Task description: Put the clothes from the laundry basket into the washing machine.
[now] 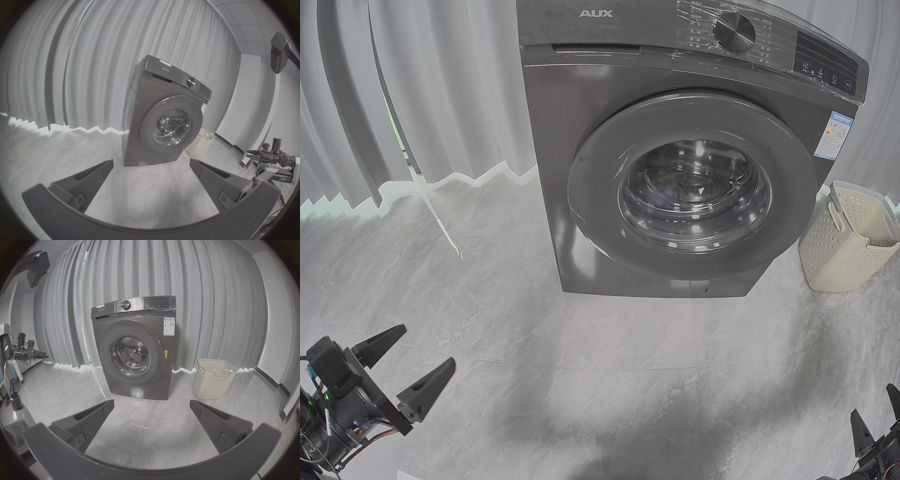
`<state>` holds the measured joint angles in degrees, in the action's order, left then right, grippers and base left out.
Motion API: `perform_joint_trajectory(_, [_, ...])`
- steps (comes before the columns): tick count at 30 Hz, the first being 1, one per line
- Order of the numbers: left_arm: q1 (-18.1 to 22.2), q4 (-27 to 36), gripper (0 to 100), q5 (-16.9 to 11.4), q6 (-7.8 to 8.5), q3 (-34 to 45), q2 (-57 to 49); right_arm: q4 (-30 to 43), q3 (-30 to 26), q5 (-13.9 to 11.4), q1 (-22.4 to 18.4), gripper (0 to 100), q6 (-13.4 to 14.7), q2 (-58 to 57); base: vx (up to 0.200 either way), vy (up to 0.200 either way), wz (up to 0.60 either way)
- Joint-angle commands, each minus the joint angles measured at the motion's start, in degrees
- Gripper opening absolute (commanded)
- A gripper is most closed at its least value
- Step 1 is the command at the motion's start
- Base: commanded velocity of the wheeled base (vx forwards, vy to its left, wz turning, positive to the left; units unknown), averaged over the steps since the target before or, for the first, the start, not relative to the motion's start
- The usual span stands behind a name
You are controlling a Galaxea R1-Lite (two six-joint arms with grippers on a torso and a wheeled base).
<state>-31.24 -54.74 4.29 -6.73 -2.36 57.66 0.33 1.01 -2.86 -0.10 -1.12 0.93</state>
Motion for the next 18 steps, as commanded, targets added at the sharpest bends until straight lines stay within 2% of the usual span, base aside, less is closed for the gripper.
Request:
perform_joint_trajectory(1, [6.7, 3.7, 100, 0.1, 0.14, 2.4, -10.5, 0.0, -0.9, 0.0, 0.0, 100, 0.0, -0.5, 0.000, 0.000, 0.00])
perform_joint_trajectory(2, [6.7, 3.7, 100, 0.1, 0.14, 2.4, -10.5, 0.0, -0.9, 0.0, 0.0, 100, 0.0, -0.5, 0.000, 0.000, 0.00])
perform_joint_trajectory(4, [12.9, 15.2, 100, -0.1, -0.13, 2.4, -21.0, 0.1, -0.9, 0.0, 0.0, 100, 0.0, -0.5, 0.000, 0.000, 0.00])
perform_joint_trajectory(7, [16.5, 23.4, 100, -1.1, 0.14, 2.4, -29.0, 0.0, -0.9, 0.0, 0.0, 100, 0.0, -0.5, 0.000, 0.000, 0.00])
perform_joint_trajectory(10, [19.6, 28.2, 100, -3.1, 0.23, 2.4, -34.5, 0.1, -0.9, 0.0, 0.0, 100, 0.0, -0.5, 0.000, 0.000, 0.00])
perform_joint_trajectory(18, [26.0, 37.5, 100, -5.6, 0.23, 2.4, -40.9, 0.0, -0.9, 0.0, -0.1, 100, 0.0, -0.5, 0.000, 0.000, 0.00])
